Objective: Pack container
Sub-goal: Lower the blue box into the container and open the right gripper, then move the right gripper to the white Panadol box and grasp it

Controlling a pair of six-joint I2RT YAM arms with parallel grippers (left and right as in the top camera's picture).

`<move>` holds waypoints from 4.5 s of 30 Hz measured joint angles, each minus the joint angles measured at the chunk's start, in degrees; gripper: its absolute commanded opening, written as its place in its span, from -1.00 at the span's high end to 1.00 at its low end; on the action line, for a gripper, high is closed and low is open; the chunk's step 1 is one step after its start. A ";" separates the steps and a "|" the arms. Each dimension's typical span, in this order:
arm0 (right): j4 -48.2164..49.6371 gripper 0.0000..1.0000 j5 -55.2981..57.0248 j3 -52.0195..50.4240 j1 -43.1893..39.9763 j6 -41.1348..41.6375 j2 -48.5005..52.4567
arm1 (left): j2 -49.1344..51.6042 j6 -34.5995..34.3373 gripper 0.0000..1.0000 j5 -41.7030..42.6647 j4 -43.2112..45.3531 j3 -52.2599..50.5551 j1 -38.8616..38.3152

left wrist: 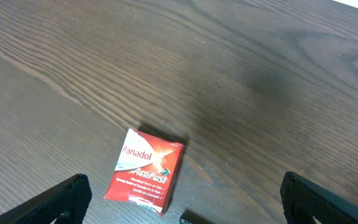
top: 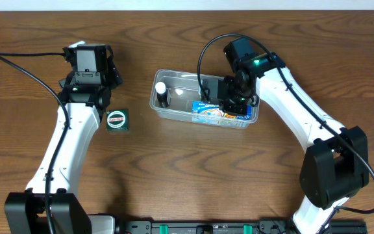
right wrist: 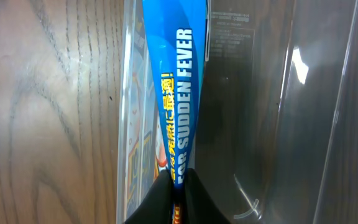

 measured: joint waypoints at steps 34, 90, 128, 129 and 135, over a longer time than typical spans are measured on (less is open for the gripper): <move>3.91 0.33 2.34 -0.02 -0.70 1.97 0.00 | 0.00 -0.02 -0.96 -0.02 0.00 0.00 0.00; 3.34 -0.66 8.85 -0.04 -27.06 25.92 -0.81 | 0.00 0.00 -0.96 -0.02 0.00 0.00 0.00; 31.80 -0.97 -2.91 -19.82 -30.56 12.07 -1.01 | 0.00 -0.02 -0.96 -0.02 0.00 0.00 0.00; 32.13 -0.97 -3.04 -19.82 -30.56 12.04 -0.98 | 0.00 -0.02 -0.96 -0.02 0.00 0.00 0.00; 34.86 -0.94 -3.74 -19.82 -30.56 12.31 1.33 | 0.00 -0.02 -0.96 0.00 0.00 0.00 0.00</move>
